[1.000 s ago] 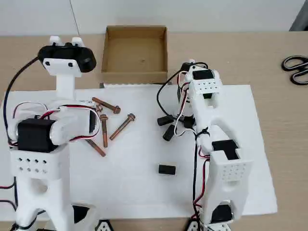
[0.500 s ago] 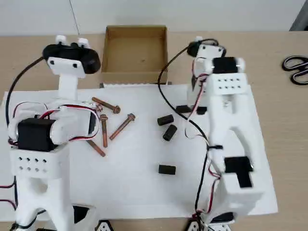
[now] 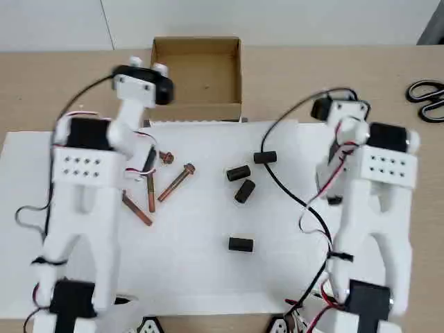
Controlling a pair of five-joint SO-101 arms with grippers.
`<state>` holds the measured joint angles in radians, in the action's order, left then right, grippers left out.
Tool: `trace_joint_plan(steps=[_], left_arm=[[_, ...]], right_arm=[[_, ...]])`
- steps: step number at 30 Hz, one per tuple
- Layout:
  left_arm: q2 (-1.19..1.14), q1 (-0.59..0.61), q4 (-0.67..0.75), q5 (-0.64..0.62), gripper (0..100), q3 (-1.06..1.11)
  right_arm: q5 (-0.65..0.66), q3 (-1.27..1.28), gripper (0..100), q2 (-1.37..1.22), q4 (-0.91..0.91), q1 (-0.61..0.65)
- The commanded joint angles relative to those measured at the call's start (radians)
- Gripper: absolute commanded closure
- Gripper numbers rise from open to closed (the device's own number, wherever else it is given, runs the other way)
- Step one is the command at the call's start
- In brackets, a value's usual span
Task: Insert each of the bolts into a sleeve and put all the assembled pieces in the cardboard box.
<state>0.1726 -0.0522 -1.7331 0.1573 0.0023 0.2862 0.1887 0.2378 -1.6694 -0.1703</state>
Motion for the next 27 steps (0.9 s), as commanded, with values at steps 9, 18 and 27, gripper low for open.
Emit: trace_joint_plan(steps=[9, 18, 27], left_arm=[[-0.212, -0.107, 0.018, 0.063, 94, -0.042], [-0.275, -0.114, 0.103, 0.084, 90, -0.042], [-0.365, -0.114, 0.201, 0.084, 87, -0.042]], right_arm=[[0.049, 0.218, 99.5, 0.13, 0.004, -0.047], [0.054, 0.288, 99.5, 0.219, 0.002, -0.047], [0.054, 0.304, 99.5, 0.223, 0.004, -0.047]])
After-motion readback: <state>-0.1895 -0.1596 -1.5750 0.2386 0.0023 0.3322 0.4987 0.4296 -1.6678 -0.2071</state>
